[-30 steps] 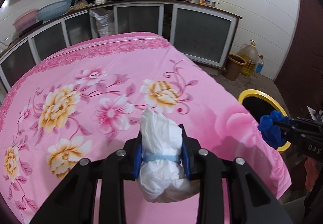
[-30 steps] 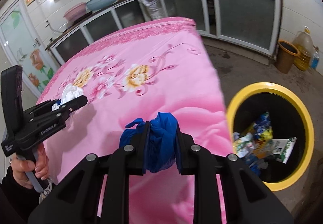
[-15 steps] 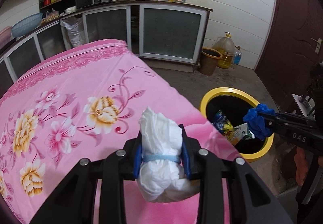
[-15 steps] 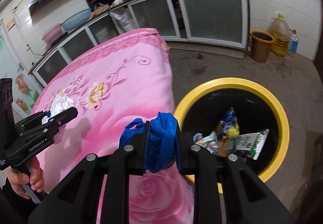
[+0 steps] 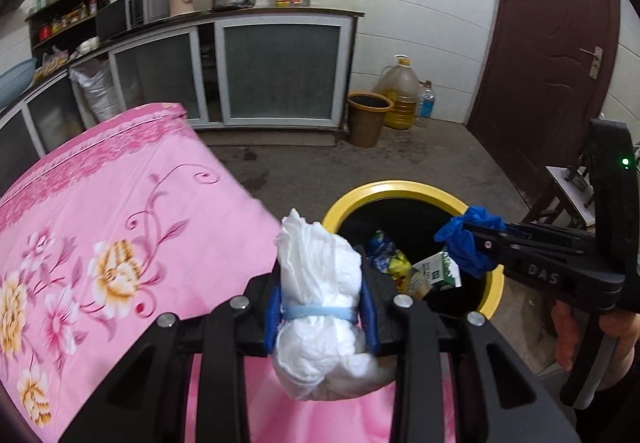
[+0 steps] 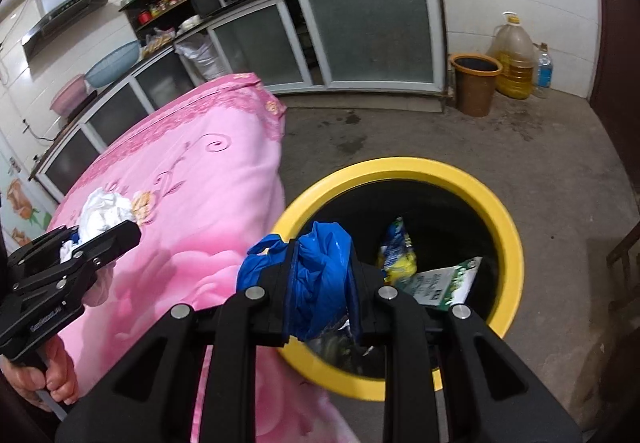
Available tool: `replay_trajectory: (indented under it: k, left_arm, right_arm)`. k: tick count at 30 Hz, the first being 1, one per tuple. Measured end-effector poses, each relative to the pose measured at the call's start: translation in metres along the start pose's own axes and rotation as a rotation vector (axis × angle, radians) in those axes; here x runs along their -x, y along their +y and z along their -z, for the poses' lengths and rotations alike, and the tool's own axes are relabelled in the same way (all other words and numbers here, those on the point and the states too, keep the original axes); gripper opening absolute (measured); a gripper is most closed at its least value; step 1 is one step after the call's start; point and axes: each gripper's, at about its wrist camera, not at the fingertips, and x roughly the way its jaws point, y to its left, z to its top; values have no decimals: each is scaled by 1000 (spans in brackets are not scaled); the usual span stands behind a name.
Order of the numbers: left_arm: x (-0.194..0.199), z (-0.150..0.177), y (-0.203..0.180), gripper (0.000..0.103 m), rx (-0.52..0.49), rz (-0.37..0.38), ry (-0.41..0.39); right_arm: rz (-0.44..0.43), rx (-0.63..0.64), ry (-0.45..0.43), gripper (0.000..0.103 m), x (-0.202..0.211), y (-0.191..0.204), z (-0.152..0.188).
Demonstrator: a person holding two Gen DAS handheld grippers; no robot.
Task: Collect trash
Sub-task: 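Carry the tissue bundle and blue glove over the yellow bin, then open both tools over the bin to drop the tissue and glove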
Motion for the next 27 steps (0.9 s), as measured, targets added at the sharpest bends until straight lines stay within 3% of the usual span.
replay_trajectory:
  k: [17, 26, 27]
  left_arm:
    - [-42, -22, -38, 29, -44, 84, 13]
    - [-83, -28, -40, 30, -6, 119, 86]
    - [-84, -28, -38, 34, 3, 115, 85]
  right_arm:
    - [70, -62, 16, 21, -18, -40, -1]
    - [107, -86, 55, 22, -37, -50, -5]
    - [107, -84, 60, 22, -39, -49, -6]
